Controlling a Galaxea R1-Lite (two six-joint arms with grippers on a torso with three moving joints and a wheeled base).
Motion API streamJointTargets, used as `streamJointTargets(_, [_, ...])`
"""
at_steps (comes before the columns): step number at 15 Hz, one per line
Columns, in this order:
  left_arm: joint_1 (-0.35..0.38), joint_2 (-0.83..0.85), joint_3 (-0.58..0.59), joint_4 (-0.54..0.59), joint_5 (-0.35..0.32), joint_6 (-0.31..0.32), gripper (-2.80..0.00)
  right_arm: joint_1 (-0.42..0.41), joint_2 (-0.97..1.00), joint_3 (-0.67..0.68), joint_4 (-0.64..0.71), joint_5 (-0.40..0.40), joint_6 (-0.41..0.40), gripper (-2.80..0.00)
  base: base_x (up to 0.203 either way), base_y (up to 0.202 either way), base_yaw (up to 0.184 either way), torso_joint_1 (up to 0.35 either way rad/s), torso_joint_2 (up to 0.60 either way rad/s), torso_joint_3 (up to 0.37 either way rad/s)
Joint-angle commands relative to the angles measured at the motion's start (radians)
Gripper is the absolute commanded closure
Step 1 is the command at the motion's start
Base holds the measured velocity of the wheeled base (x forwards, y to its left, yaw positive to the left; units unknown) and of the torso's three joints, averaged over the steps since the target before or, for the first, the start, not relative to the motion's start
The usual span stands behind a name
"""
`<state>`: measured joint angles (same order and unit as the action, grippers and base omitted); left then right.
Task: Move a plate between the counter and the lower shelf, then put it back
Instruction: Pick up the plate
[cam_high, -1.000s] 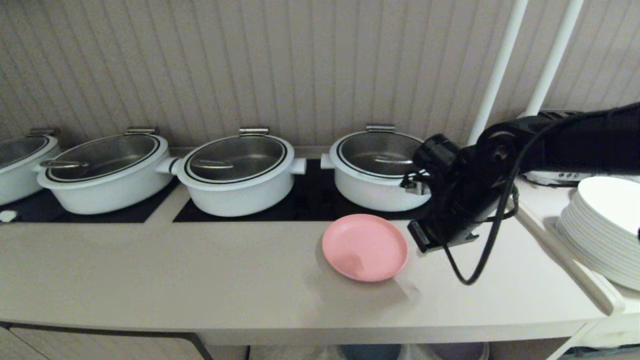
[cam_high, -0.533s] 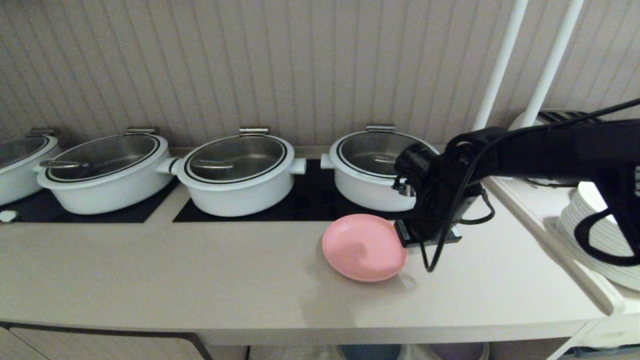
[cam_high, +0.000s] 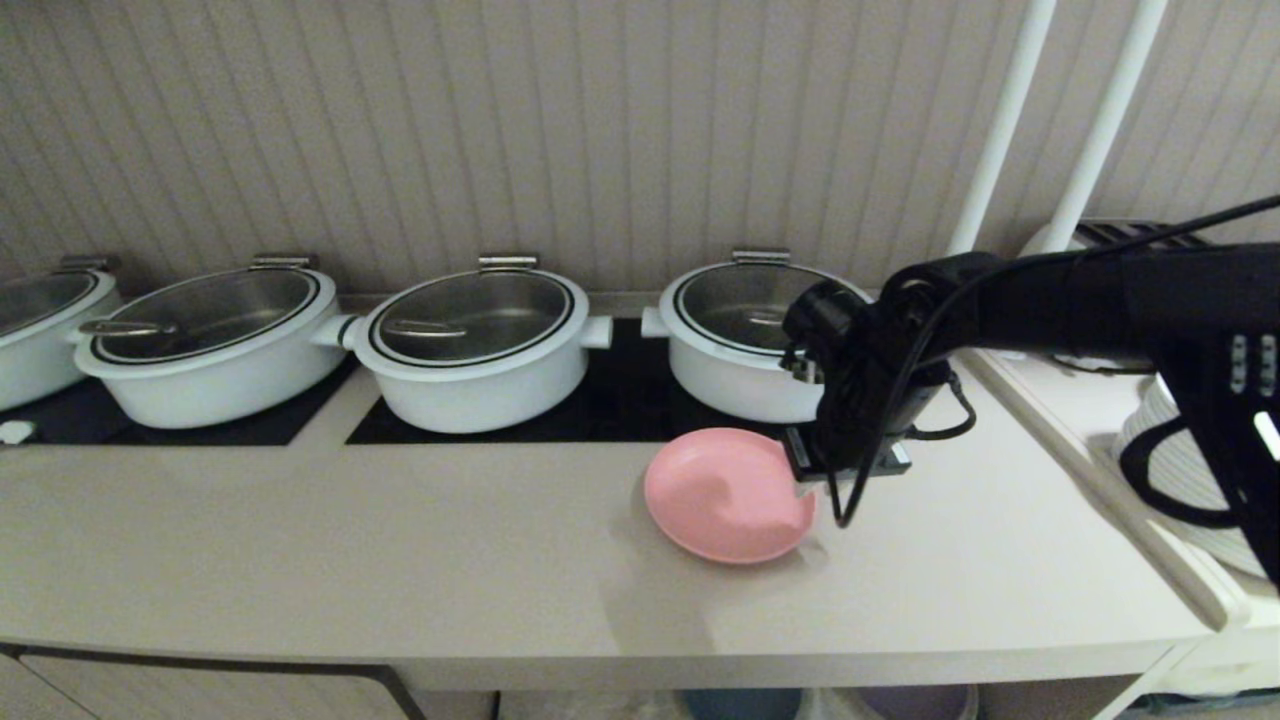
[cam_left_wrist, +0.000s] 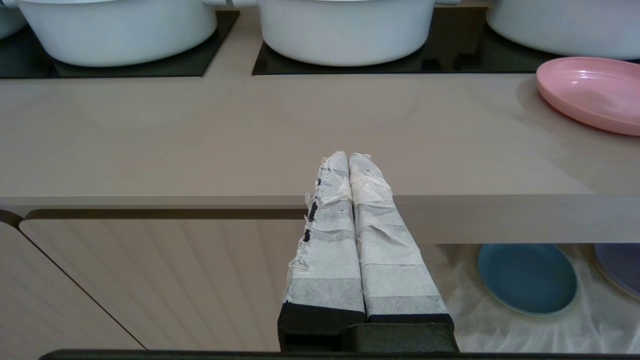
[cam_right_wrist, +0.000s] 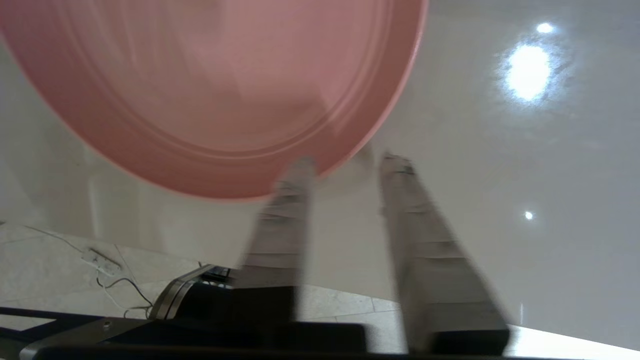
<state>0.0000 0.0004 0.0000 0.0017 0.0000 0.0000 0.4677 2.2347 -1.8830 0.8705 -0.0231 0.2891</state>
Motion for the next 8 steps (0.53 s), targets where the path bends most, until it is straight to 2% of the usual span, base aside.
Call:
streamJointTargets(1, [0.0,0.0,0.0,0.0,0.0,0.0,0.0,-0.005,0.001,-0.001,0.005,-0.006,0.001,-2.8,0.0,0.0,0.0,0.0,0.0,0.0])
streamJointTargets(4, [0.0,0.0,0.0,0.0,0.0,0.0,0.0,-0.018,0.023,-0.007,0.006,-0.058,0.003,-2.8,0.0,0.0,0.0,0.0,0.0,0.0])
streamJointTargets(8, [0.0,0.0,0.0,0.0,0.0,0.0,0.0,-0.027,0.055,-0.023,0.003,-0.052,0.008,-2.8,0.0,0.0,0.0,0.0,0.0,0.0])
